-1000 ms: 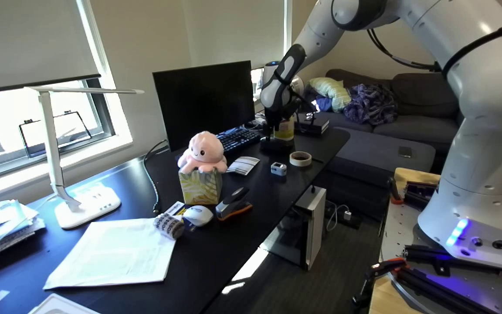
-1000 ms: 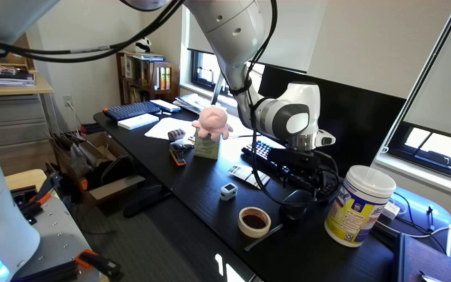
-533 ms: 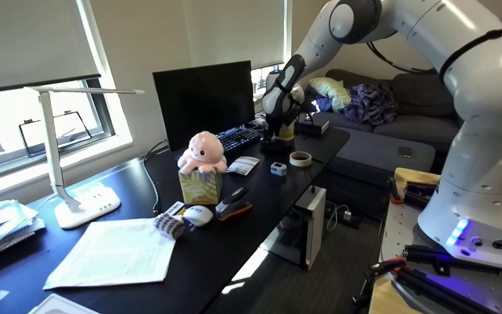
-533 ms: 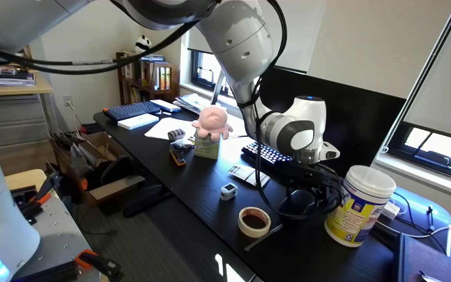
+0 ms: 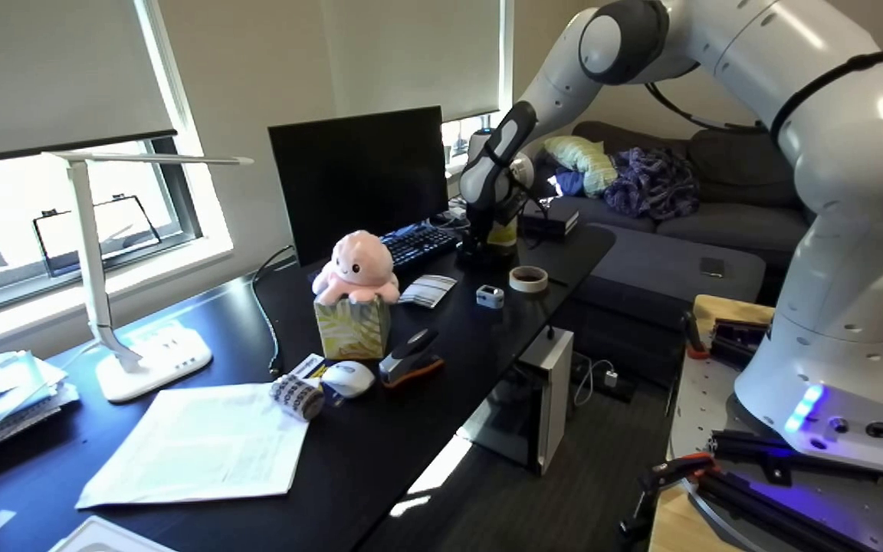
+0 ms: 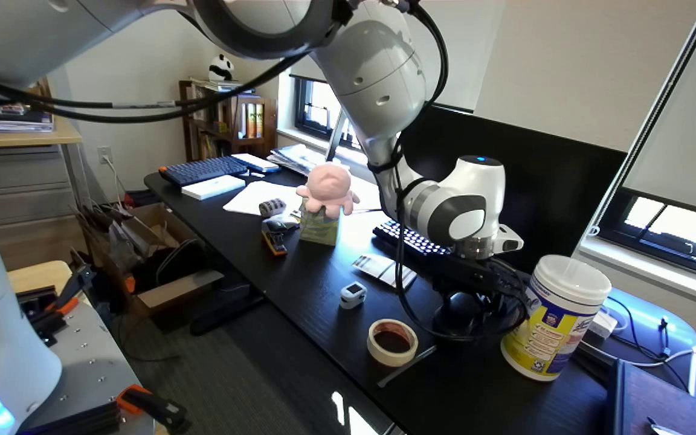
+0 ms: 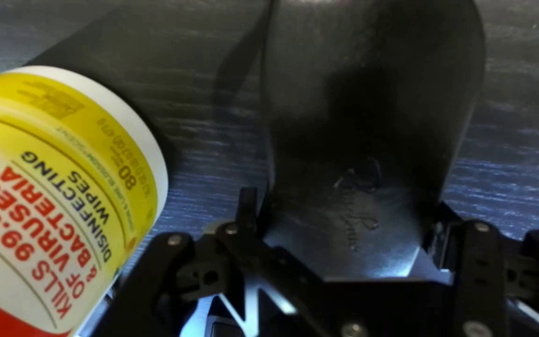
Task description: Move the stapler and black spectacle case to the left side of the desk
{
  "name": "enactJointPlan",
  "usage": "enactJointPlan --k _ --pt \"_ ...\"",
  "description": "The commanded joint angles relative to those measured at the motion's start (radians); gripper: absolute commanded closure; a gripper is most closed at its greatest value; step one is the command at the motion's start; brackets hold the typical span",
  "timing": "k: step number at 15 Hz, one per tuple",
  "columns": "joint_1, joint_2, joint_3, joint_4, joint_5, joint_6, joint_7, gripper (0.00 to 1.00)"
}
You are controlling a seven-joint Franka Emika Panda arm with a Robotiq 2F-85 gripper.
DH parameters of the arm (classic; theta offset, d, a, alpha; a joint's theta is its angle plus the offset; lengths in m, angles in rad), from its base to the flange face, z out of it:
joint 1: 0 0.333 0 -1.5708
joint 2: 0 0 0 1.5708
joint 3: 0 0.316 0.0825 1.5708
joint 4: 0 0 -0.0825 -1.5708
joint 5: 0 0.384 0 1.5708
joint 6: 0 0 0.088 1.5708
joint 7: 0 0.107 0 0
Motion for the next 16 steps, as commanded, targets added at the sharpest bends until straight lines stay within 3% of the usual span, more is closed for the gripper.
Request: enactJointPlan --k 1,4,6,7,12,16 --pt "-0.027 0.013 0.031 0.019 0.036 0.001 -0.065 0.44" --pt "-0.04 -0.052 0.046 -0.056 0.033 0.014 -0.098 0.44" --pt "-0.041 -0.142 0.044 -0.179 0.012 0.059 -0.129 0.44" --pt "-0.02 -0.185 0.018 -0.236 -0.012 0.112 -0.126 0.44" --pt "-0.013 -0.358 0.021 -0.474 -0.086 0.261 -0.212 0.44" --pt "0.035 -0.488 -0.001 -0.695 -0.146 0.397 -0.188 0.44"
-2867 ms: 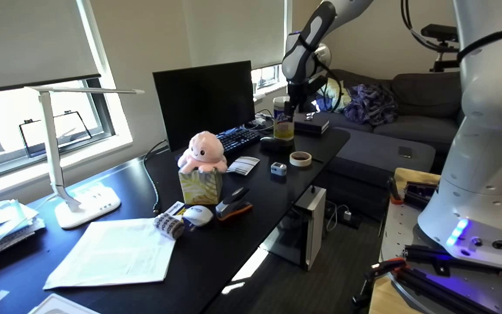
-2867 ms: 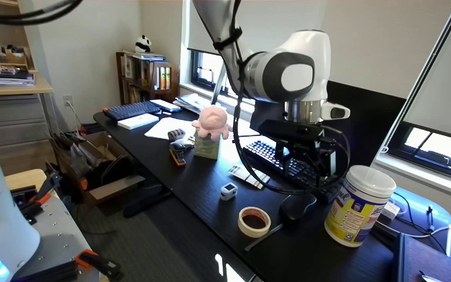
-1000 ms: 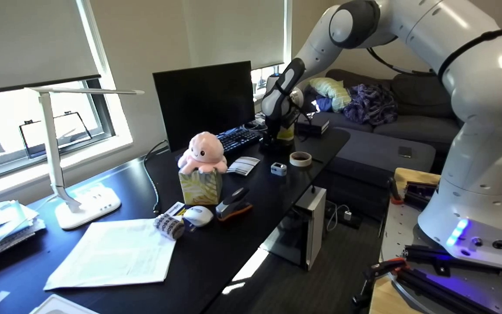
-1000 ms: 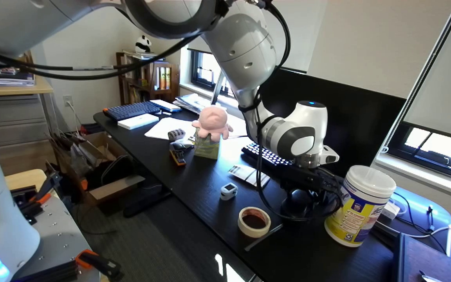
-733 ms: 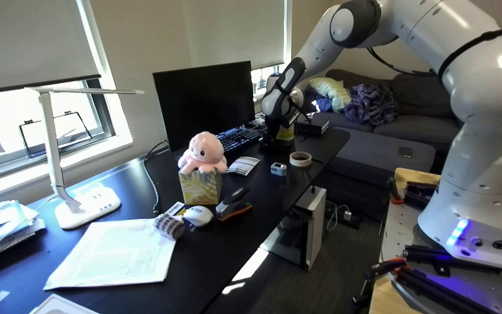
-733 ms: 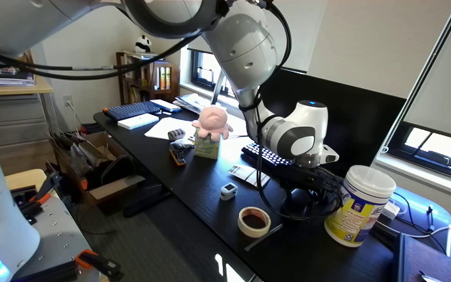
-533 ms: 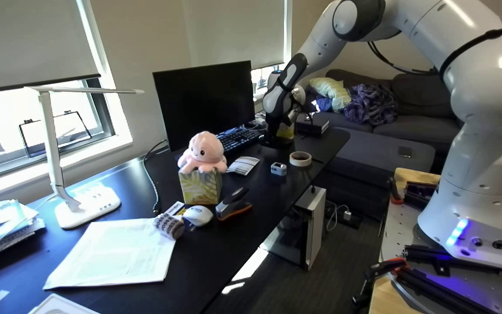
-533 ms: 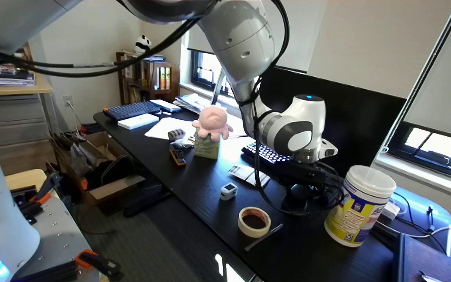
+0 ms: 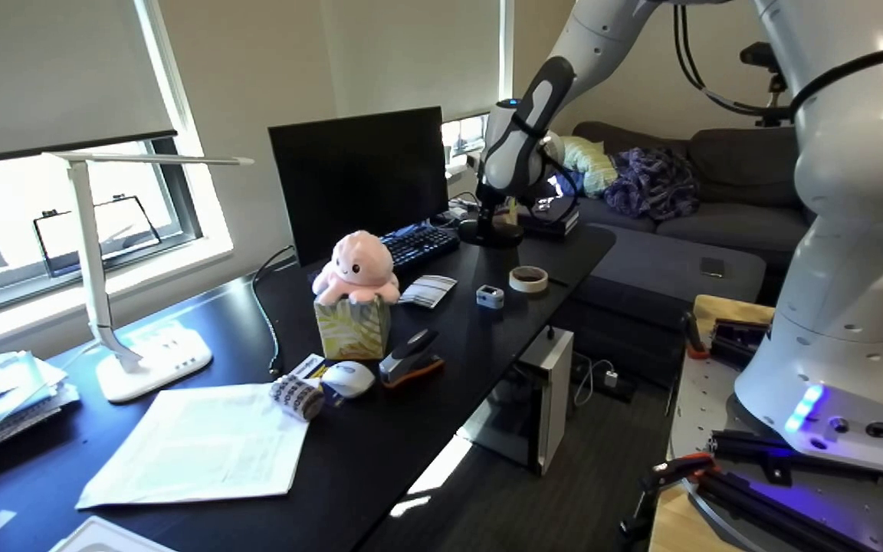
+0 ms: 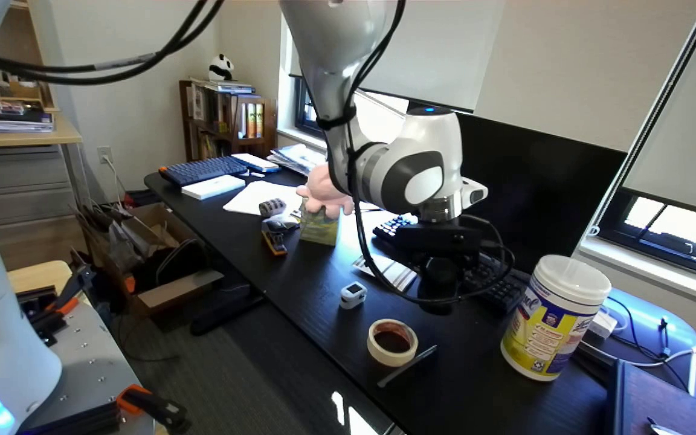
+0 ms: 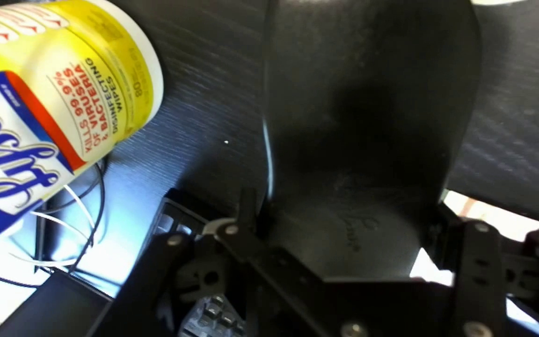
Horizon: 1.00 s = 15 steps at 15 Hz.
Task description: Move the stapler and black spectacle case to the left side of the desk
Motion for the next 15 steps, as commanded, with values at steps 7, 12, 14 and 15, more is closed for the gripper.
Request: enactJointPlan --k 7,12,14,15 --pt "0.446 -0.326 -0.313 -0.562 -0.095 0.36 0.056 0.44" --pt "0.857 -0.354 -0.574 -0.657 0.003 0.376 0.005 0.44" --pt "1.019 -0.312 -0.637 -0.655 0.067 0.377 0.041 0.44" --pt "1.1 -0.284 -0.656 -0.651 0.109 0.38 0.065 0.44"
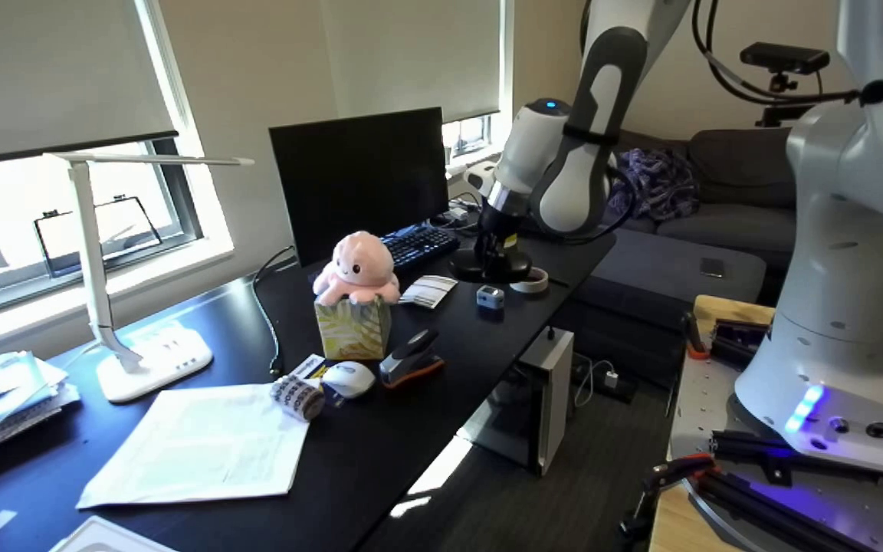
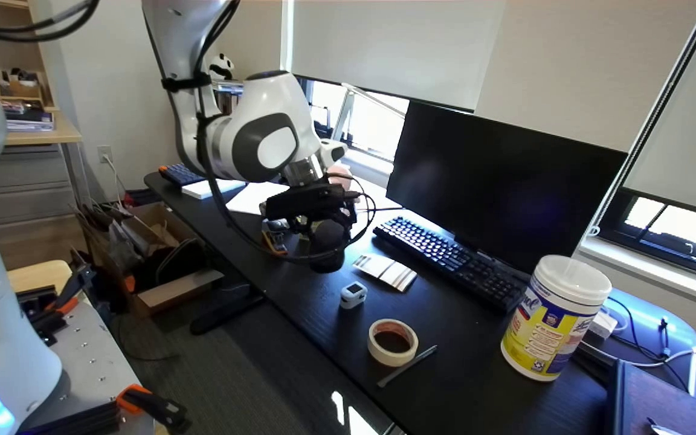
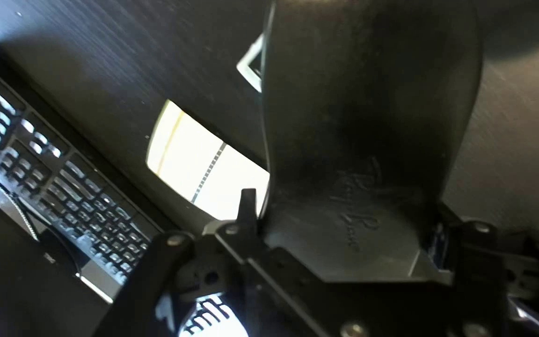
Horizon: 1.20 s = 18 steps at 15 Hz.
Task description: Move the stapler and black spectacle case to the left side of the desk
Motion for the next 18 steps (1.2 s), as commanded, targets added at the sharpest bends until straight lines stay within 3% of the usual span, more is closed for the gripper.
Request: enactJointPlan --k 1,4,7,10,13,15,18 --pt "0.272 0.052 -0.086 -0.011 0.139 0.005 0.044 0.44" --pt "0.5 0.156 -0.118 0.057 0.283 -0.029 0.165 0.44" --pt "0.556 0.184 -0.084 0.106 0.334 -0.127 0.245 0.44" --pt "0.687 0.217 -0.166 0.088 0.355 -0.126 0.304 0.44" --pt "0.721 0.174 -0.175 0.042 0.317 -0.088 0.274 0.44" --pt "0.785 0.174 -0.199 0.037 0.291 -0.068 0.249 0.44" --pt "0.831 0.163 -0.181 0.046 0.246 -0.054 0.216 0.44"
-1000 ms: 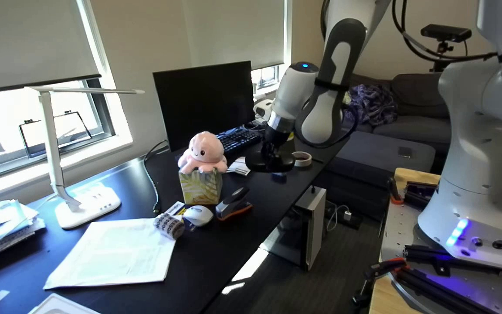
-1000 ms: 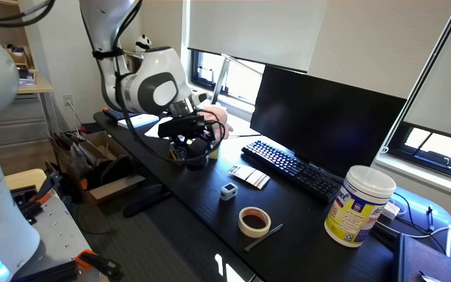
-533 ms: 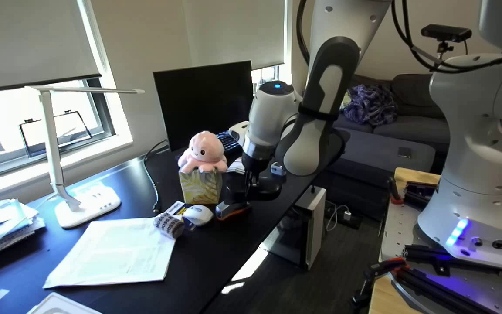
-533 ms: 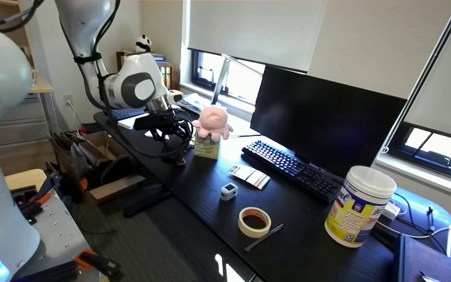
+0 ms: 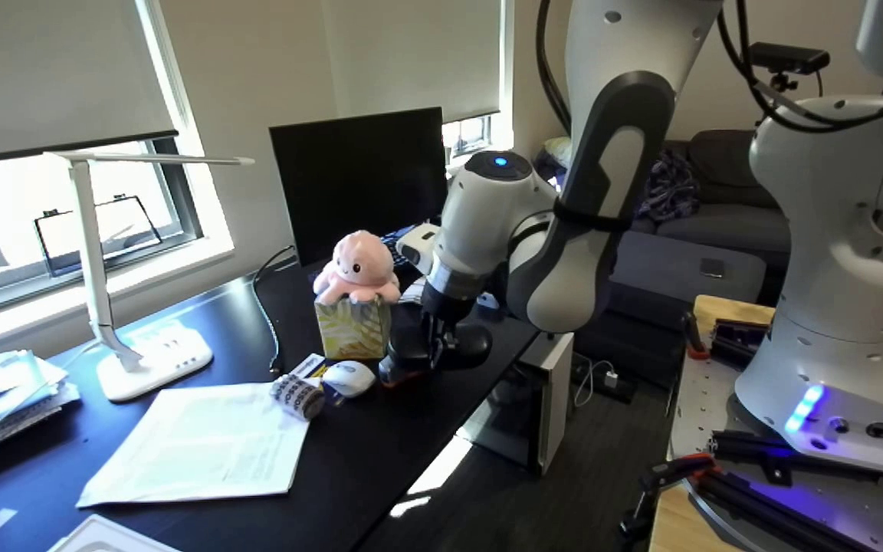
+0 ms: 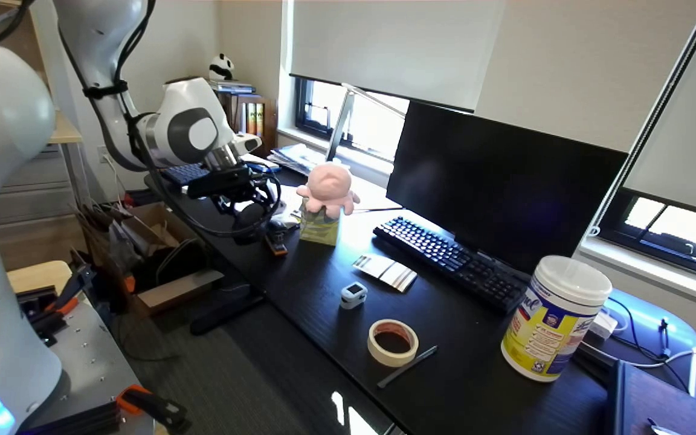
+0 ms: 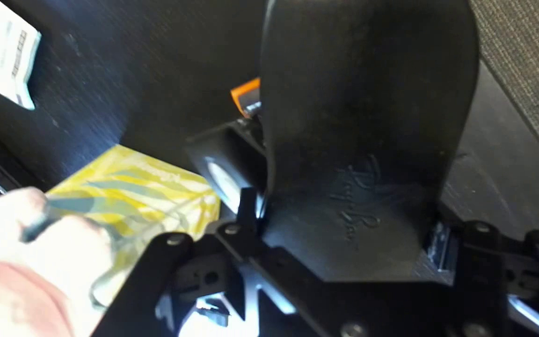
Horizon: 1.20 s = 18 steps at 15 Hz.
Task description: Move the stapler and black spectacle case to the left side of the desk
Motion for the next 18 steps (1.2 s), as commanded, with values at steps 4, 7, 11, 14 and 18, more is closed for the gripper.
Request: enactJointPlan --k 4,7,11,14,18 --pt "-0.011 -0.057 0.091 0.003 -0.145 0.029 -0.098 0.44" --pt "-0.143 -0.054 0.212 0.034 -0.292 0.045 -0.123 0.44" --pt "-0.436 -0.016 0.479 0.094 -0.454 0.038 -0.201 0.44" --pt "-0.599 0.085 0.592 0.19 -0.536 0.027 -0.255 0.44" --pt "-0.548 0.209 0.49 0.321 -0.548 0.029 -0.299 0.44"
